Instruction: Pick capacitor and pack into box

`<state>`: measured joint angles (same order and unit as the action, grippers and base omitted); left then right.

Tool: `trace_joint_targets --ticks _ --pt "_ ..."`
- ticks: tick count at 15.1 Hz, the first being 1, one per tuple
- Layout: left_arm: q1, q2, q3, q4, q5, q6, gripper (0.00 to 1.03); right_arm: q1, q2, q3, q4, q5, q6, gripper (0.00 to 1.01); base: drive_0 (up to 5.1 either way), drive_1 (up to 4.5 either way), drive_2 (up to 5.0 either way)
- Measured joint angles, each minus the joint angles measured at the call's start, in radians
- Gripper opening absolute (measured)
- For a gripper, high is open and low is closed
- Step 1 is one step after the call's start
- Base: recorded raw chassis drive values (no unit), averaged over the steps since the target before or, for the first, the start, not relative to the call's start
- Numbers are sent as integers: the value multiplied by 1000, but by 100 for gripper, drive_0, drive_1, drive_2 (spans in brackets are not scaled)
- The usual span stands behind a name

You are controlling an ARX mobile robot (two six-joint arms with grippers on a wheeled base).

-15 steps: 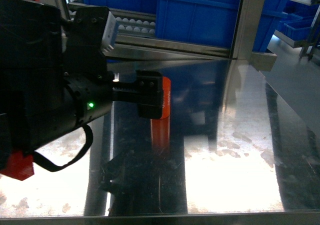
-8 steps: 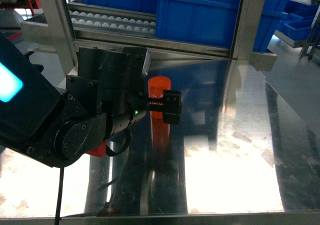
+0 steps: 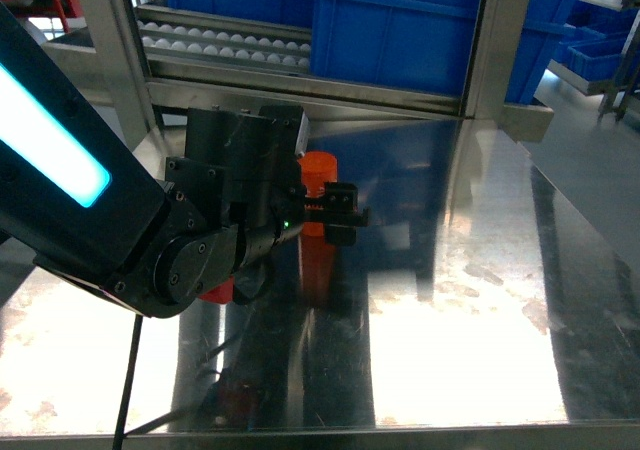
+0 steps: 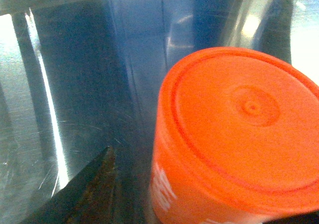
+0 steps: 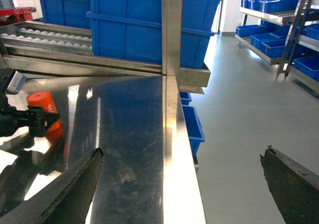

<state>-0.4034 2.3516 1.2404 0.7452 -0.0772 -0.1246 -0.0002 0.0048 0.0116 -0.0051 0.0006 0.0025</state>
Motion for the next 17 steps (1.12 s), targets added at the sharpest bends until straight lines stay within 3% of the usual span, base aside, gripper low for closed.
trace_joint_targets --ticks 1,4,6,10,11,12,14,17 --pt "0 3 3 0 1 0 71 0 0 0 0 0 0 98 0 0 0" --pt "0 8 10 -1 2 0 47 0 0 0 0 0 0 98 0 0 0" --pt "6 -22 -46 43 -9 1 45 0 0 0 0 0 0 98 0 0 0" --pt "48 -328 -299 172 -47 28 45 0 0 0 0 0 0 98 0 0 0" --pt "75 -540 -513 319 -102 79 45 0 0 0 0 0 0 98 0 0 0" --pt "84 -625 -612 350 -111 89 45 0 0 0 0 0 0 98 0 0 0" --pt "92 -760 -747 343 -126 95 45 0 0 0 0 0 0 98 0 0 0" --pt "117 -1058 -944 217 -135 50 45 0 0 0 0 0 0 98 0 0 0"
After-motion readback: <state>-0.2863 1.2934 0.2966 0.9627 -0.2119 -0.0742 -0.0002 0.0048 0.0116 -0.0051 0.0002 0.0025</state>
